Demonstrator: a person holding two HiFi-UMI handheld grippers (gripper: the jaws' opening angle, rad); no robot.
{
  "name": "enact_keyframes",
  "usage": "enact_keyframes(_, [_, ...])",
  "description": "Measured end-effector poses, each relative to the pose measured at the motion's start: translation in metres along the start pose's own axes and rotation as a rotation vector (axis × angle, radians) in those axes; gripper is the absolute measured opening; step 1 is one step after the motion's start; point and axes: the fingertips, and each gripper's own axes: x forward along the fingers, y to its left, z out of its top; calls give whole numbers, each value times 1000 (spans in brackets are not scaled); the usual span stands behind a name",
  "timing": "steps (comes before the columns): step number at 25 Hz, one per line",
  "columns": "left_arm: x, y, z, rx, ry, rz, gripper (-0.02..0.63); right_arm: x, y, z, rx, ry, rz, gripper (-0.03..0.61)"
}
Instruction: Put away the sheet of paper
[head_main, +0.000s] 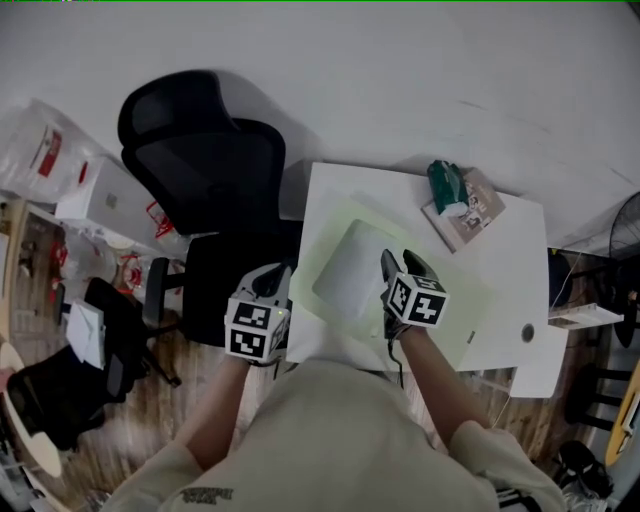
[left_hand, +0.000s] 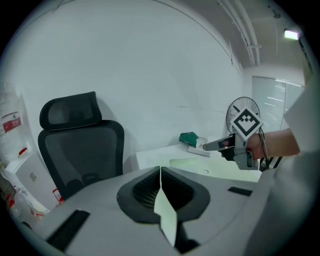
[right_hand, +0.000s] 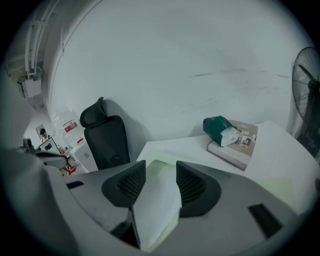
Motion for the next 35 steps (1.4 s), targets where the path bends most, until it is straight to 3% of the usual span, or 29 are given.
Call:
enact_keyframes(12, [-27,-9,82,84,-160,-1,25,-98,37,86,-153,-268,116,51])
enact_keyframes(18, [-51,-24,121,116,-259,-19,25,-146,60,119,-293,-426,134,25])
enact_keyframes(24, [-68,-42,143,183,-311,-19,25,-172,69,128,-314,-458,168,23])
enact_keyframes(35, [-75,-44,141,185,-315,-8,25,-181,68,129,-345,-466,168,23])
